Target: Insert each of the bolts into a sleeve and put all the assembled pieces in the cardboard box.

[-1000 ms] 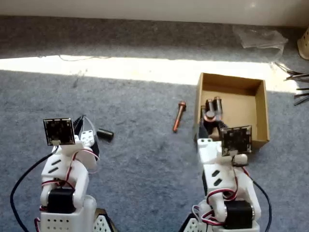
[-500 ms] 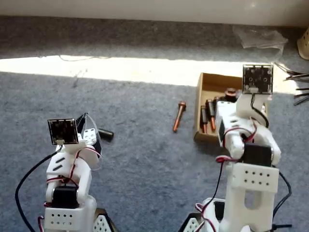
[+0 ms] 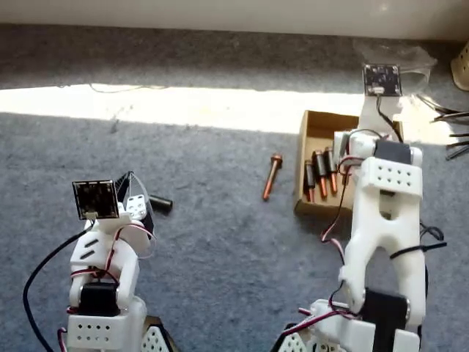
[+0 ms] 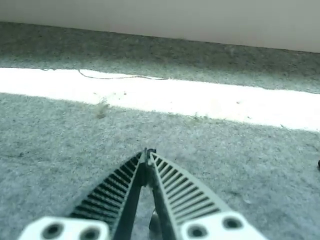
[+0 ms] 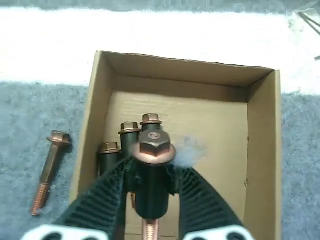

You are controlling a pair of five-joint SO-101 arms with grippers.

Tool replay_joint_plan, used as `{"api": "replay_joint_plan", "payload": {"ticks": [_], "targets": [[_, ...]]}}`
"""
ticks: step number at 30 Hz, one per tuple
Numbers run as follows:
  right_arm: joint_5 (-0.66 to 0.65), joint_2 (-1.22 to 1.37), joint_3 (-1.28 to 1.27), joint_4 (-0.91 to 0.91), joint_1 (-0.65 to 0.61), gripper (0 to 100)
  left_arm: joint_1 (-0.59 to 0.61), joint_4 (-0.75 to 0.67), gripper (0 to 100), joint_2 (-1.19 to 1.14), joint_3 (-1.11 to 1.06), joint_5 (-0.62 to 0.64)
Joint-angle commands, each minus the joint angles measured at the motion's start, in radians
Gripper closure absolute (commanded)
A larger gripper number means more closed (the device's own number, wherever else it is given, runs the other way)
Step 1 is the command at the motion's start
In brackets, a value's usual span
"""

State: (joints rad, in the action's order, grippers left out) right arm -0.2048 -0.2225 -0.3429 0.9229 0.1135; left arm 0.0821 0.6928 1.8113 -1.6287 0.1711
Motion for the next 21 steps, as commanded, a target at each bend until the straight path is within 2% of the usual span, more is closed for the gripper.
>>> {"api": "replay_joint_plan", "payload": {"ticks": [1, 12, 18, 21], "targets": [[-0.014, 0.104, 0.153, 0.005, 0.031, 99.5, 0.013, -0.023, 98, 0.008, 0.008, 0.006], [-0.015, 0.456, 0.386, 0.008, 0.036, 99.5, 0.013, -0.023, 98, 0.008, 0.008, 0.006], [-0.015, 0.521, 0.407, 0.008, 0.036, 99.3, 0.013, -0.023, 98, 0.008, 0.007, 0.006], [-0.015, 0.526, 0.406, 0.008, 0.036, 96.2, 0.013, -0.023, 98, 0.008, 0.007, 0.006]]}}
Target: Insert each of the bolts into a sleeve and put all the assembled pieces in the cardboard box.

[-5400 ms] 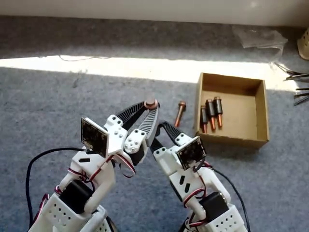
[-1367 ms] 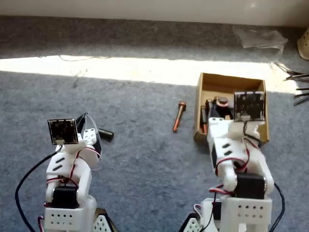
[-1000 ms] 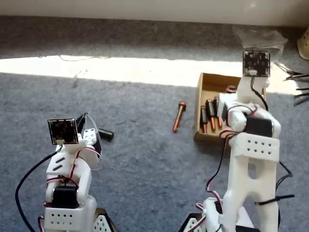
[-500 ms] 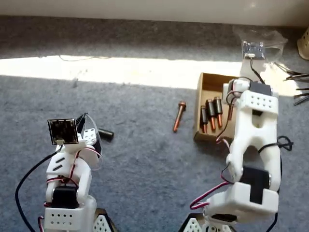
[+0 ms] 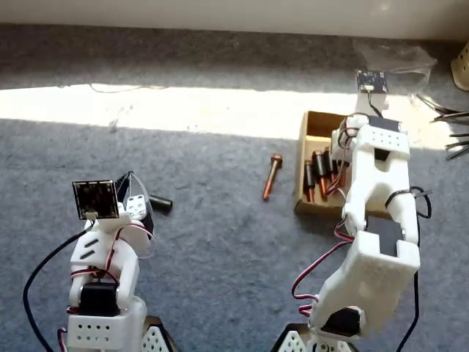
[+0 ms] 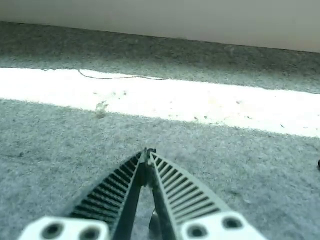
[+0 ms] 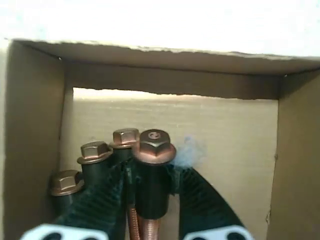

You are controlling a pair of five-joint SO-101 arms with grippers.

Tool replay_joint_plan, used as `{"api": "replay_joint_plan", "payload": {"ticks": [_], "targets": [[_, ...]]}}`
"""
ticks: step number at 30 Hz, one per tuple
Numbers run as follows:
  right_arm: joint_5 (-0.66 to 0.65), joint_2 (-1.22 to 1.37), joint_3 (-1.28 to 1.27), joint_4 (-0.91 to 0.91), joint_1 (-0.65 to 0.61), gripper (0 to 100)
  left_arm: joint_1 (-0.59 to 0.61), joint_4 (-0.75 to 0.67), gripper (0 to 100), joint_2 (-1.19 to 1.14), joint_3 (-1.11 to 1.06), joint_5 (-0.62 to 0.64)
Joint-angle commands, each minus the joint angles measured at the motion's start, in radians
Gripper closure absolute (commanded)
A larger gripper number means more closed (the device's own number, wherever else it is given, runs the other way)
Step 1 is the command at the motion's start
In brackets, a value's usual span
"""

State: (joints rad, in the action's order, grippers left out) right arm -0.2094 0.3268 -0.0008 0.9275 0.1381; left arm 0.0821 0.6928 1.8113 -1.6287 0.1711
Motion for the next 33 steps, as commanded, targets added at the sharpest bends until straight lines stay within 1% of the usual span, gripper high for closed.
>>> {"api": "replay_joint_plan", "payload": {"ticks": [1, 6, 10, 13, 17, 26, 28, 33], "targets": [[-0.009, -0.024, 0.062, 0.004, 0.013, 95.1, 0.013, -0.023, 98, 0.008, 0.007, 0.006], [-0.011, -0.024, 0.061, 0.004, 0.025, 94.1, 0.013, -0.023, 98, 0.008, 0.007, 0.006], [-0.083, -0.024, 0.059, 0.004, 0.022, 93.9, 0.013, -0.023, 98, 0.008, 0.007, 0.006], [-0.086, -0.024, 0.058, 0.013, 0.024, 93.3, 0.013, -0.023, 98, 0.008, 0.007, 0.006], [-0.086, -0.024, 0.062, 0.059, 0.013, 87.6, 0.013, -0.023, 98, 0.008, 0.007, 0.006], [-0.086, -0.033, 0.064, 0.073, 0.010, 87.5, 0.013, -0.028, 98, 0.008, -0.008, 0.005], [-0.086, -0.051, 0.068, 0.131, 0.007, 87.5, 0.013, -0.028, 98, 0.008, -0.007, 0.005], [-0.084, -0.156, 0.137, 0.232, -0.088, 87.5, 0.013, -0.028, 98, 0.008, -0.007, 0.005]]}}
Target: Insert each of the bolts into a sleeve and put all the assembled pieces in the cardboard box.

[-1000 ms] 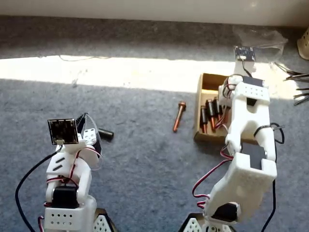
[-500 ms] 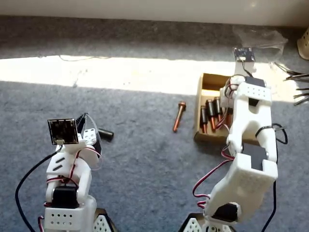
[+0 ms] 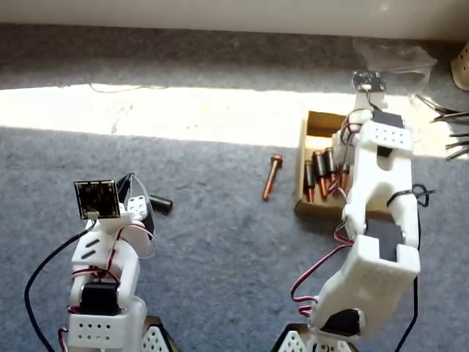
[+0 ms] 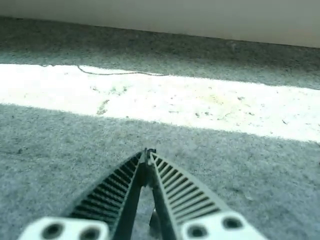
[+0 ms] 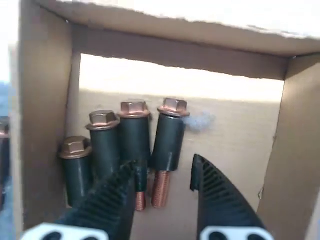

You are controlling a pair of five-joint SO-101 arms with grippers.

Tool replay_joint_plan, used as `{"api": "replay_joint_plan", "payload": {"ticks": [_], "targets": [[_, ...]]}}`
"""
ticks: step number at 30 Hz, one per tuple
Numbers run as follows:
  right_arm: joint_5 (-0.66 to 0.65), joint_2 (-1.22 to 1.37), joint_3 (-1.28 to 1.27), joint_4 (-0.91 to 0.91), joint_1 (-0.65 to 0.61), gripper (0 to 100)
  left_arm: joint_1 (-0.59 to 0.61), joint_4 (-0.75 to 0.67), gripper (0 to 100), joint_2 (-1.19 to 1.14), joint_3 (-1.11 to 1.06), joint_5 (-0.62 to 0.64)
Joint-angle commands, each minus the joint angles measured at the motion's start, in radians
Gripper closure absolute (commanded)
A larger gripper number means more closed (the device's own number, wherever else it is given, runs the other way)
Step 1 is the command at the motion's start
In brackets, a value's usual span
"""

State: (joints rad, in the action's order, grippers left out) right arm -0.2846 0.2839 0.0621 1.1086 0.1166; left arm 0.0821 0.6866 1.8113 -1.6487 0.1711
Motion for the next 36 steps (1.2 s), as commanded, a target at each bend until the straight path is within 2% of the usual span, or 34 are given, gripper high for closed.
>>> {"api": "replay_joint_plan", "payload": {"ticks": [1, 9, 18, 23, 26, 29, 36], "targets": [[-0.008, -0.133, 0.074, 0.065, -0.091, 87.5, 0.015, -0.021, 98, 0.008, 0.015, 0.005], [-0.011, -0.255, 0.070, 0.077, -0.295, 87.5, 0.108, -0.008, 98, 0.010, 0.058, 0.012], [-0.011, -0.294, 0.071, 0.079, -0.466, 87.5, 0.110, 0.187, 98, 0.010, 0.166, 0.008], [-0.014, -0.292, 0.070, 0.081, -0.555, 87.5, 0.137, 0.203, 98, 0.010, 0.186, 0.006], [-0.100, -0.294, 0.071, 0.081, -0.615, 87.5, 0.216, 0.198, 98, 0.010, 0.186, 0.012], [-0.183, -0.292, 0.071, 0.108, -0.677, 87.5, 0.242, 0.203, 98, 0.010, 0.189, 0.012], [-0.215, -0.286, 0.076, 0.104, -0.803, 87.5, 0.239, 0.348, 98, 0.010, 0.275, 0.008]]}}
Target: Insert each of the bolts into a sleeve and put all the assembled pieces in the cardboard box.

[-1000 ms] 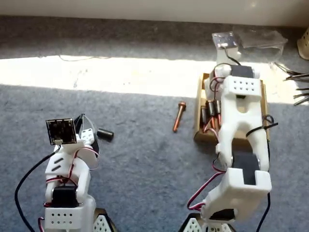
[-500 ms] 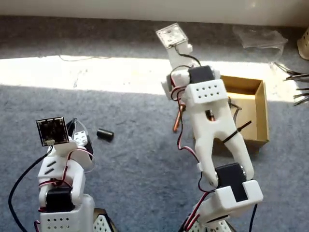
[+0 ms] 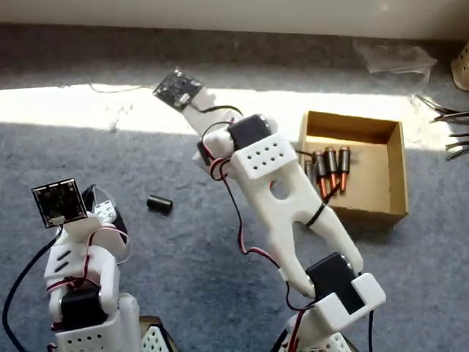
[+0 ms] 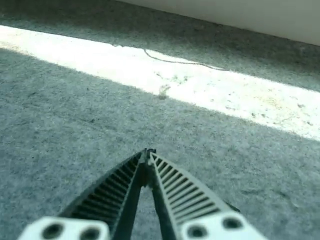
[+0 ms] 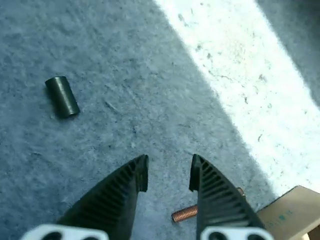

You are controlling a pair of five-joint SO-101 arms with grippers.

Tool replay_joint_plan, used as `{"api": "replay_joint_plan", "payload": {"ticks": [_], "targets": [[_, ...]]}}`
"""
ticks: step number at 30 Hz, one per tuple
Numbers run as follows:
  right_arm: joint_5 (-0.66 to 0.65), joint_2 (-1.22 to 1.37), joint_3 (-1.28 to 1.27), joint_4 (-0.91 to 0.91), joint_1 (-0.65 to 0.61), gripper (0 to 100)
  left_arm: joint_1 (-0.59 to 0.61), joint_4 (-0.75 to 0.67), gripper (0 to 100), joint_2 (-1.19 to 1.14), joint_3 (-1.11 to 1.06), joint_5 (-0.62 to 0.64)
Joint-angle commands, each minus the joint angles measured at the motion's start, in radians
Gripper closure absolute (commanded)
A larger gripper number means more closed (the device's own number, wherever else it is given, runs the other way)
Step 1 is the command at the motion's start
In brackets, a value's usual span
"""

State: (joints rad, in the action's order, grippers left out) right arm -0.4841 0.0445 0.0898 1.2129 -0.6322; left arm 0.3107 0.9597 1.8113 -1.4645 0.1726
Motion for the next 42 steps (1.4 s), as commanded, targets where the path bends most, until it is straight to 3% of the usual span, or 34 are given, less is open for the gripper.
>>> {"api": "replay_joint_plan", "payload": {"ticks": [1, 7, 23, 30, 42], "targets": [[-0.015, -0.047, 0.047, -0.015, -0.076, 87.5, 0.013, 0.092, 98, 0.010, 0.101, 0.005], [-0.017, 0.013, 0.050, -0.068, -0.162, 87.5, 0.035, 0.117, 98, 0.010, 0.111, 0.005], [-0.029, 0.314, 0.243, -0.064, -0.226, 87.5, 0.073, 0.130, 98, 0.010, 0.042, 0.005], [-0.031, 0.394, 0.249, -0.068, -0.245, 87.5, 0.076, 0.017, 98, 0.010, -0.035, 0.005], [-0.032, 0.414, 0.242, -0.070, -0.312, 87.5, 0.077, 0.011, 98, 0.010, -0.041, 0.005]]}}
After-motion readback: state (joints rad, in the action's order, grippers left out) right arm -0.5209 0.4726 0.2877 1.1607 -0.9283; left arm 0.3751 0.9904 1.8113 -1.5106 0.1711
